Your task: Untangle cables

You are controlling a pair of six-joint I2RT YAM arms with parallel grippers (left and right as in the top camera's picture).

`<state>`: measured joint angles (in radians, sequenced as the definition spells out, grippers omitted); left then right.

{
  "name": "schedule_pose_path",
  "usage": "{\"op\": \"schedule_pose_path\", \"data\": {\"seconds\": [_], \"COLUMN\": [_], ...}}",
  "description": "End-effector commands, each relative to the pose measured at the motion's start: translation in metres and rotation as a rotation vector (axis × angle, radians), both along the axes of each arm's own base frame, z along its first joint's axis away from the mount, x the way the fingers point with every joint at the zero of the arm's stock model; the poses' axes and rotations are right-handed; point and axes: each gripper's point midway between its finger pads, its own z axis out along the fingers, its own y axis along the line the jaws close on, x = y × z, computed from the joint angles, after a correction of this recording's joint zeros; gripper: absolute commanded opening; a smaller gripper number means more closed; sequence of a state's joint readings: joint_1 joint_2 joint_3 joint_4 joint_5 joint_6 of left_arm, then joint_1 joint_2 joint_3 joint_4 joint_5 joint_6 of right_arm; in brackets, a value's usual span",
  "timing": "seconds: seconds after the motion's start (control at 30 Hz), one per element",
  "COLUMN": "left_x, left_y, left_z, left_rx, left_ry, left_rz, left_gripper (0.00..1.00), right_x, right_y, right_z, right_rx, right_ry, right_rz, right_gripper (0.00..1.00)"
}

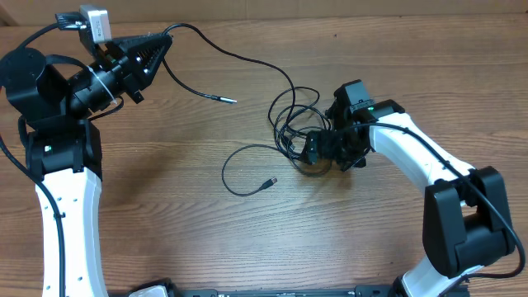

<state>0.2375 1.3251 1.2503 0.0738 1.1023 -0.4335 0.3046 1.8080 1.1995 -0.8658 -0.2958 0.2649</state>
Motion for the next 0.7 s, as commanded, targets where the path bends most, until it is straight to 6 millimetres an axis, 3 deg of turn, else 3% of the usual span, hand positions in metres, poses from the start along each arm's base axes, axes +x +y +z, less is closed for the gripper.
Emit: {"op": "schedule_pose_path", "data": {"seconds": [0.0, 0.3, 0.4, 0.5, 0.67], "left_x": [-0.001, -0.001, 0.0, 0.002, 0.003], "left_y": [0.002, 0.003, 0.003, 0.005, 0.006], "left_z": [0.006, -0.006, -0.01, -0.013, -0.016], "left_rx": [0.02, 0.046, 0.051, 0.056, 0.067], "left_ry": [-0.03, -0.003, 0.009, 0.02, 0.023], "left_rz": [0.015, 0.017, 0.025, 0.041, 0.048], "left_gripper": [0.04, 0.04, 0.04, 0.04, 0.04], "right_x": [0.01, 0.021, 0.029, 0.025, 0.025], "right_y": [-0.008, -0.029, -0.021, -0.01, -0.008], "right_z": [-0.004, -0.014, -0.013, -0.015, -0.024], "right_rx": [-0.051, -0.174, -0.145, -0.094, -0.092], "right_ry": [-0.044, -0.061, -0.12, -0.139, -0.142], "right_rz": [-0.007, -0.131, -0.007, 0.146, 0.213], "right_gripper": [0.75, 0.79, 1.0, 1.0, 1.0]}}
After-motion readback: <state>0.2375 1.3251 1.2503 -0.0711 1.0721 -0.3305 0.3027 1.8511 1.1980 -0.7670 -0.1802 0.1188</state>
